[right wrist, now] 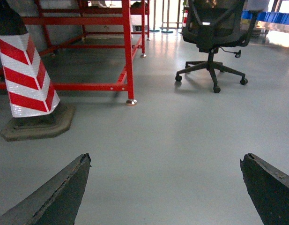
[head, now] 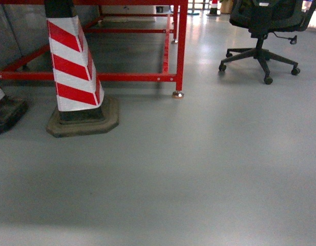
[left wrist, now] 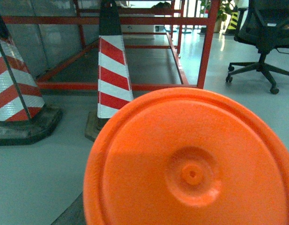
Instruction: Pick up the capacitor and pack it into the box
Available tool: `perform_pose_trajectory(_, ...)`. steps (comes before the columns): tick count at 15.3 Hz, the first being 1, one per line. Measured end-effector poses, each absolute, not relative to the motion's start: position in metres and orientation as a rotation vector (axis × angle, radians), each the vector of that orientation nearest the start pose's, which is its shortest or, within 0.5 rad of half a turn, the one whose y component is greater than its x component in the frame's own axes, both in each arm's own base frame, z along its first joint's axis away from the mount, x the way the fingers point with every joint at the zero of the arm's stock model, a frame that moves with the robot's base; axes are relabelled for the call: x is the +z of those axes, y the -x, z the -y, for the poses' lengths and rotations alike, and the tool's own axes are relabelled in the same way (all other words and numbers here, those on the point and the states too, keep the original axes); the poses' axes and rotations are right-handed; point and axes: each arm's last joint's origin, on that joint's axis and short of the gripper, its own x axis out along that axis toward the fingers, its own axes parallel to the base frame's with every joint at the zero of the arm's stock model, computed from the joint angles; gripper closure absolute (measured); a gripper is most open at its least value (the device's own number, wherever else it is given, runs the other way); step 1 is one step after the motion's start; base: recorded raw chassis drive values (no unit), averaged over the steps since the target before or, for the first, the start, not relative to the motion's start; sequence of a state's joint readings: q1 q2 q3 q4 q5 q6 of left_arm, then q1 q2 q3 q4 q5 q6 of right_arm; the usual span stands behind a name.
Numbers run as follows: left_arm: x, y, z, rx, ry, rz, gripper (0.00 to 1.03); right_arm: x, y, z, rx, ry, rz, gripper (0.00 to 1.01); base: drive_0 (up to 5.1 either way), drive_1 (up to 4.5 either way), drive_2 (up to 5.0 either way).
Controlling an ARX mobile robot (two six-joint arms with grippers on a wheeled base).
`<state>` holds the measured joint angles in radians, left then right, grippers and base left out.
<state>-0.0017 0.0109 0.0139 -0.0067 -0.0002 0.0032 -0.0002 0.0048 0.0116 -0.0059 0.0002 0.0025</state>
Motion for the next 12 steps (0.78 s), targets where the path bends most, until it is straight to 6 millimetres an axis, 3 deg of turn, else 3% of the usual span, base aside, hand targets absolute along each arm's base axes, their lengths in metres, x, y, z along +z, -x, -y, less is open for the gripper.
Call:
perform_pose_trajectory(11,0.1667,-0.0975,0.0001,0.001,-0.003,-0.004,0.59,0.1669,-0.0973,0.0000,0.000,-0.002,0.005,0.03,-5.0,2.44,2.4)
perform_pose_trajectory(12,0.1667,-0.0975,0.0001,0.000,-0.003,-0.004,0.59,0.1666,-0.0973,0.0000,0.000,-0.002,0.001,0.03,0.0,0.00,0.0)
